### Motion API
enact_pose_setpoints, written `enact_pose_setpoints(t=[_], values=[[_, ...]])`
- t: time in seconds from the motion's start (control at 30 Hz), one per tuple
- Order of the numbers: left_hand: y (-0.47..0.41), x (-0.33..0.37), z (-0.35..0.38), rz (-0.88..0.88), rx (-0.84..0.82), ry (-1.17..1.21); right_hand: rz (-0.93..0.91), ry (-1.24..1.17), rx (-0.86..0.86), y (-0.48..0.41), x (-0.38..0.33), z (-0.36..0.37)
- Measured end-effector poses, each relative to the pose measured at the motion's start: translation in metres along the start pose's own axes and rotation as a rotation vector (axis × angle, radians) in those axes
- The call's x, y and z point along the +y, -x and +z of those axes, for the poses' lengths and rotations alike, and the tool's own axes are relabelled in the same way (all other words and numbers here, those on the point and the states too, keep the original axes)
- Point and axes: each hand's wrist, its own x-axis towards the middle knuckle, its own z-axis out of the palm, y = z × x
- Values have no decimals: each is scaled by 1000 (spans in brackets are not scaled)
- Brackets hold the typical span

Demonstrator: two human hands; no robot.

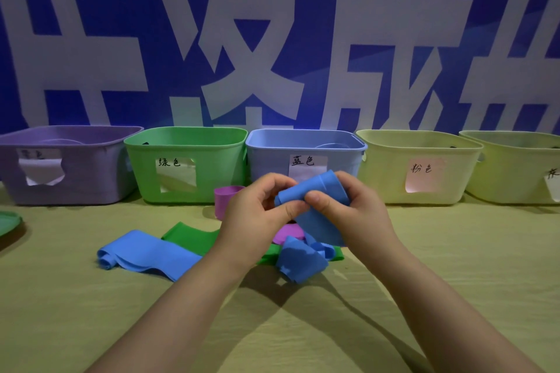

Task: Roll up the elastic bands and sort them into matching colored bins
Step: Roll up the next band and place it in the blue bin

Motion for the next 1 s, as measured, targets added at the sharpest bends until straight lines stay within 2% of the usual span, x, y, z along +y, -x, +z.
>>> enact_pose_setpoints(t=[0.2,0.43,0.53,0.63,0.73,1.0], values=[[2,2,-2,11,-89,-22,-34,-70,-82,0,2,-4],[1,0,-5,-95,-129,75,-10,-171,-133,0,-3,-7],[2,3,-2,-40,-103,-13,11,-190,-105,0,-5,-7],[1,6,-1,2,-41,33,33,-200,-69,0,-3,-8],[1,4,-3,36,-2,-21,29,-191,-51,-1,0,-8],[0,-2,-3,151,20,-244,52,-208,-132,-2,0,-10]])
